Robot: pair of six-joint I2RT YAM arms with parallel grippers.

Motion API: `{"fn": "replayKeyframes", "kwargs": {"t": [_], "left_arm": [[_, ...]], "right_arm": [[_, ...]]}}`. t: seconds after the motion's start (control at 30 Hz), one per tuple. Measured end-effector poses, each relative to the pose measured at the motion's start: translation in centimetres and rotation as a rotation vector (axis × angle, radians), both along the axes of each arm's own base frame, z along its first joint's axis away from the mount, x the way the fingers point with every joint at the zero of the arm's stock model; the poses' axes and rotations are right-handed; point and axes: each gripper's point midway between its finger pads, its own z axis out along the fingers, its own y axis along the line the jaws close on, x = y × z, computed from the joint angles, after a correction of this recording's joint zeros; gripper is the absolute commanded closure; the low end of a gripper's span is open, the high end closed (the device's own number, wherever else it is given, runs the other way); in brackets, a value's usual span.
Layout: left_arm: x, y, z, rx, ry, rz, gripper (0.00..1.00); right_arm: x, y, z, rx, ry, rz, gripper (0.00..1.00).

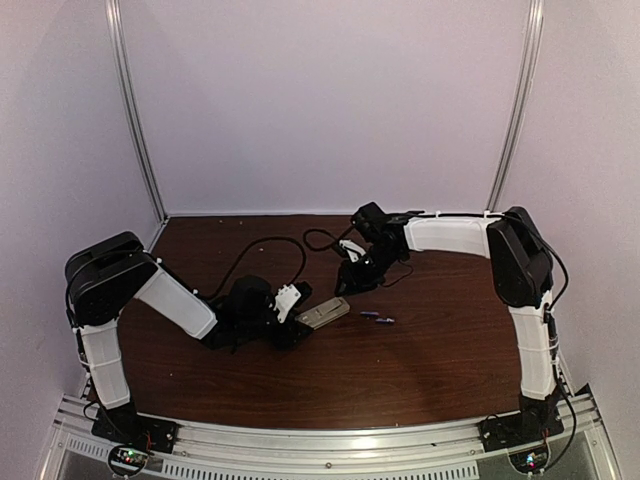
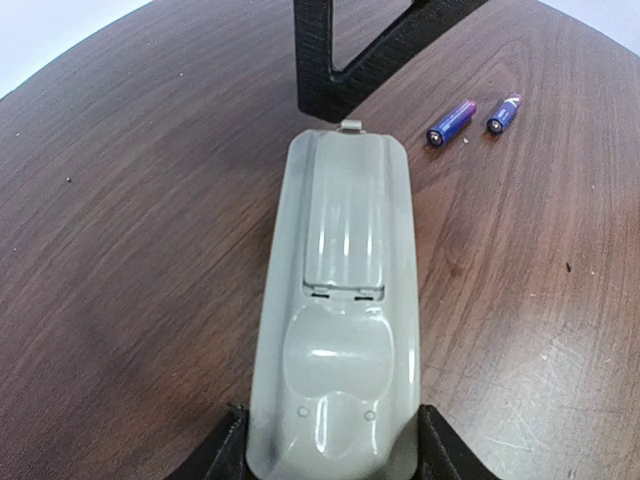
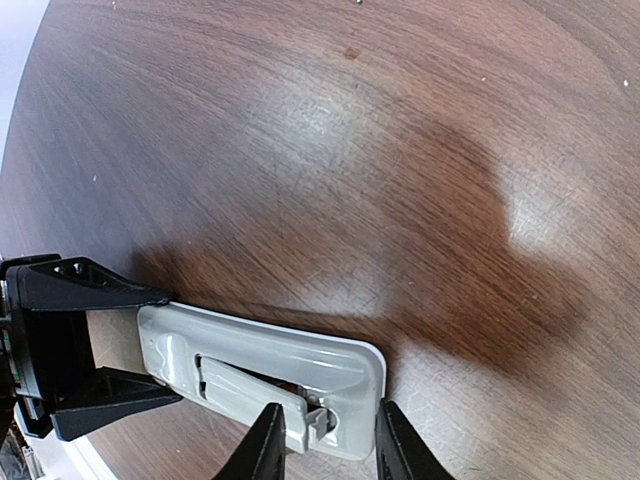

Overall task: Load the batteries into the remote control
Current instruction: Remove the battery cover from the remote control.

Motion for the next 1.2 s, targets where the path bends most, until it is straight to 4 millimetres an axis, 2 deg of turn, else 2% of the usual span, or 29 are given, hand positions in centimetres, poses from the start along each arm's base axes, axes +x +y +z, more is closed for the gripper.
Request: {"fn": "replayKeyframes", "kwargs": {"t": [0.27, 0.43, 0.93, 1.07, 1.2], "left_arm": [[-0.01, 0.0, 0.0, 0.0, 0.0, 0.0, 0.64], [-0.01, 0.0, -0.01, 0.0, 0.0, 0.0, 0.64], [-0.01, 0.0, -0.01, 0.0, 0.0, 0.0, 0.65], [-0.01, 0.0, -0.01, 0.0, 0.0, 0.0, 0.64], [0.01, 0.0, 0.0, 0.0, 0.0, 0.0, 0.65]], "right_arm": [[-0.46, 0.1, -0.25, 0.009, 0.011, 0.021, 0.75], [-0.46, 0.13, -0.24, 0.011, 0.01, 0.023, 0.83], [-0.58, 0.01, -0.45, 0.009, 0.014, 0.025, 0.84], [-0.63, -0.05, -0.56, 0.01, 0.018, 0.024, 1.0], [-0.7, 0.21, -0.37, 0.032, 0.026, 0.031, 1.0]]}}
